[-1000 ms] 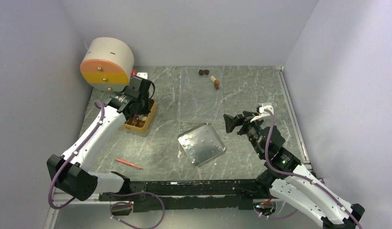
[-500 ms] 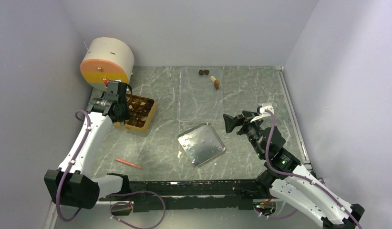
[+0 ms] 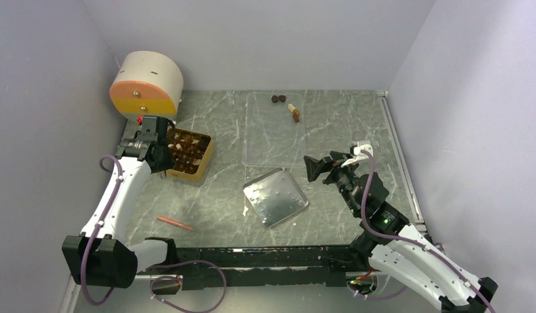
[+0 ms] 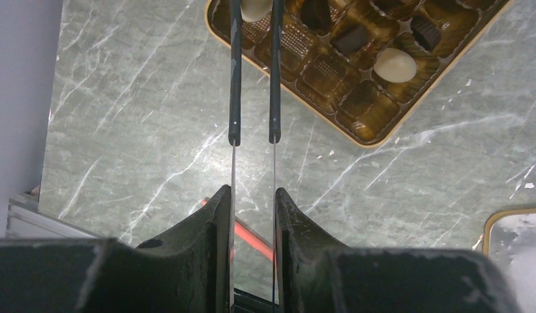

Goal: Pack the chocolate
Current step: Place the fake chocolate in the packing box.

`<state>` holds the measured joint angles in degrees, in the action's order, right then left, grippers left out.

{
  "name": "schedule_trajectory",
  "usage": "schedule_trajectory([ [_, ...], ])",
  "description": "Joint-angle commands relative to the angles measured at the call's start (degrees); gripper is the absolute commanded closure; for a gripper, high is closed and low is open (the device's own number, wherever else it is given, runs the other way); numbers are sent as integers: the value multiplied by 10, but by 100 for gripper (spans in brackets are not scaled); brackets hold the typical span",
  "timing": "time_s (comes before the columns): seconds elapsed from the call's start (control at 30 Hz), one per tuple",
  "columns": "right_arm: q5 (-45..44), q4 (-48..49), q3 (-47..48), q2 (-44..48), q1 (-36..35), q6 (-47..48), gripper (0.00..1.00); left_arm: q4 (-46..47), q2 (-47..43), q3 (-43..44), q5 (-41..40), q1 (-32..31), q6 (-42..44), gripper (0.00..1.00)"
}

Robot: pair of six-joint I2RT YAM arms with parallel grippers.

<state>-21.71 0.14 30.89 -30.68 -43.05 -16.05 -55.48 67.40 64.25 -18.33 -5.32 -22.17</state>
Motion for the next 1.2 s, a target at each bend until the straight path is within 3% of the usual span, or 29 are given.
schedule_trajectory([
  [0.0,11,31,0,-5,1,1,0,14,-17,-5,-6,8,1,76],
  [1.17,16,43,0,-14,0,-2,0,9,-12,19,30,13,6,67],
])
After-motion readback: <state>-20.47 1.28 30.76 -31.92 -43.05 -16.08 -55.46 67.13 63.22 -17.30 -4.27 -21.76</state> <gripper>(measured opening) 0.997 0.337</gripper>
